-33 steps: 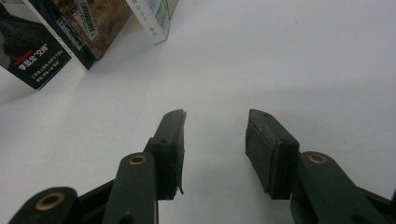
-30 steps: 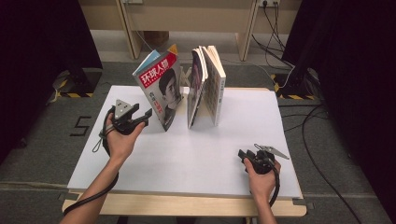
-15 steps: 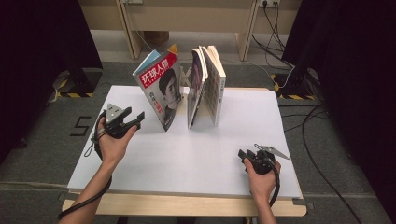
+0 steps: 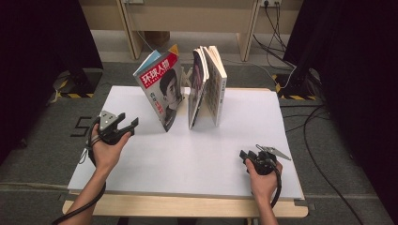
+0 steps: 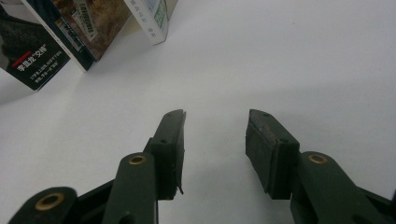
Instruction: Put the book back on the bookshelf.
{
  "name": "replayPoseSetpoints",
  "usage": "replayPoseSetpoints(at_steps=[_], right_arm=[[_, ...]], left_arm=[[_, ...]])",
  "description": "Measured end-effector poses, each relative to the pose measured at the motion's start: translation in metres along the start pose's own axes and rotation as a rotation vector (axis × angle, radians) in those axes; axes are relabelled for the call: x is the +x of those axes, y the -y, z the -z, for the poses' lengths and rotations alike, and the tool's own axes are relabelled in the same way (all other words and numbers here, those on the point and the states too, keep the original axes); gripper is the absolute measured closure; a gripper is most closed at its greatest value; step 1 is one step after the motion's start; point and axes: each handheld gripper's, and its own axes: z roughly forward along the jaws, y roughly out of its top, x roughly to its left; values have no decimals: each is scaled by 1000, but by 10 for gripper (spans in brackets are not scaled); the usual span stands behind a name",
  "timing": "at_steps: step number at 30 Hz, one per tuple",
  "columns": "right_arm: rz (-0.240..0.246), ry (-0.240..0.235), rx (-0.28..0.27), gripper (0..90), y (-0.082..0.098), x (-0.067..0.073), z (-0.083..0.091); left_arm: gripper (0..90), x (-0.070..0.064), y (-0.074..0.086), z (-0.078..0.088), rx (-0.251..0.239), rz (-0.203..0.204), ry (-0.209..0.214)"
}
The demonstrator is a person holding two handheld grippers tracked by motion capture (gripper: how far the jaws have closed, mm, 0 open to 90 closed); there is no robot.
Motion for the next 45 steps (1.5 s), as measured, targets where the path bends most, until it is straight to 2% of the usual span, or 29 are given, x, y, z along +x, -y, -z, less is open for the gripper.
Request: replayPoseSetpoints(at_steps=[3, 8, 15, 20, 22, 23, 25, 31, 34, 45], right_arm=[[-13, -2, 6, 576, 0, 1, 0], [4, 0, 0, 576, 0, 0, 0], [0, 6, 3, 576, 0, 1, 0], [3, 10, 2, 575, 0, 1, 0], [-14, 10, 4, 575, 1, 2, 1], [1, 11, 2, 575, 1, 2, 1], [0, 12, 1, 575, 1, 1, 1], [4, 20, -4, 574, 1, 2, 1], [16, 23, -6, 574, 1, 2, 1], [15, 26, -3, 568, 1, 3, 0]], left_arm=[[402, 4, 5, 2, 0, 0, -7], [401, 18, 23, 10, 8, 15, -27], [398, 30, 46, 16, 36, 26, -51], [396, 36, 57, 19, 41, 42, -64], [395, 38, 61, 20, 46, 36, -68], [395, 39, 63, 20, 46, 35, -69], [394, 42, 67, 22, 50, 30, -71], [394, 49, 79, 22, 52, 53, -87], [394, 50, 85, 22, 55, 56, -90], [355, 51, 86, 25, 17, 67, -77]])
